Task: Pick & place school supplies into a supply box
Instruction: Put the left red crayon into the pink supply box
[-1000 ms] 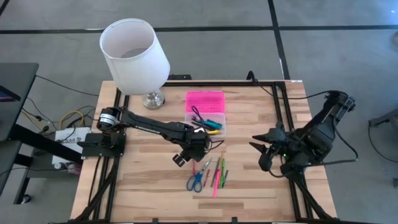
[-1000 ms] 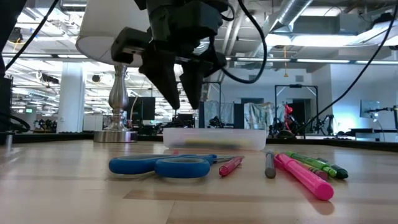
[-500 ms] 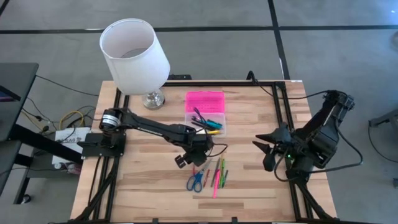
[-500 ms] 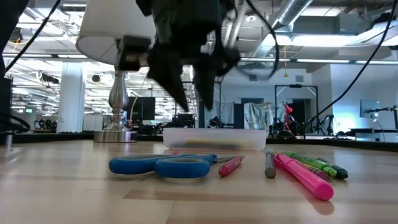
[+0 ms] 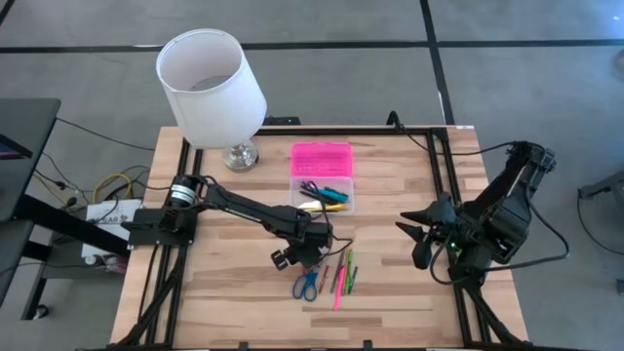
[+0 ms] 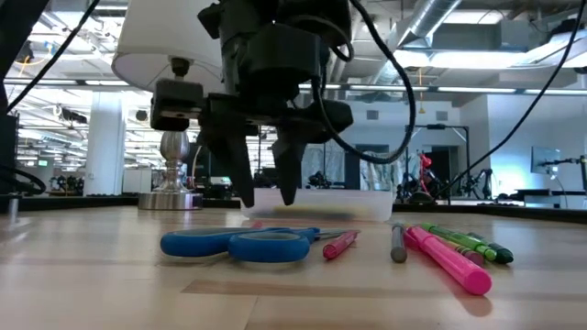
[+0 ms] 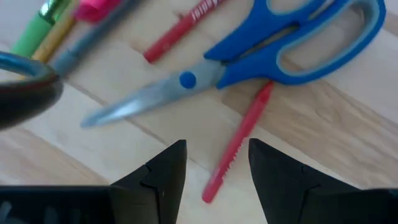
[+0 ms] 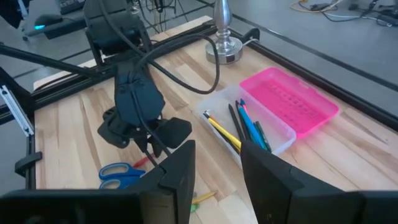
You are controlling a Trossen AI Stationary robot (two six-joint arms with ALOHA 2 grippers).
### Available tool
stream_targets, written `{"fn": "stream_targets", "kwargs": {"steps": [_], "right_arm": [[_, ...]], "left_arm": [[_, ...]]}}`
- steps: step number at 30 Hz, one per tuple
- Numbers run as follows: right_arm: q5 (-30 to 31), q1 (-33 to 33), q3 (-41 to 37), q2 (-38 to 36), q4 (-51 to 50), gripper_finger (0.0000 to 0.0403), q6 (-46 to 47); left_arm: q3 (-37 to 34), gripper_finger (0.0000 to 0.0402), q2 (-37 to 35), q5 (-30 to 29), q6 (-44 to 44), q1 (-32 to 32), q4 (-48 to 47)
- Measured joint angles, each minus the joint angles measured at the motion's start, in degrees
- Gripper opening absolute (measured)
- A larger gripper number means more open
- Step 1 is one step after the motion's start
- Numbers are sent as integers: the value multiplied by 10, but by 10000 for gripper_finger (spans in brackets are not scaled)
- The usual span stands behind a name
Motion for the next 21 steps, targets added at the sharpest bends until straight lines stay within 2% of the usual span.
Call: {"fn": "stream_targets", "kwargs": {"steps": [9,15,21], "right_arm": [[-3,6,0,0,-3,120,14],[-3,10,0,0,-5,120,24],[-3,10,0,0,-6,120,24]], "left_arm": [[2,169,34,-1,29,-12,-3],[3,168,39,-23,6,-14,0],[2,128,41,-33,-24,0,-5]]}}
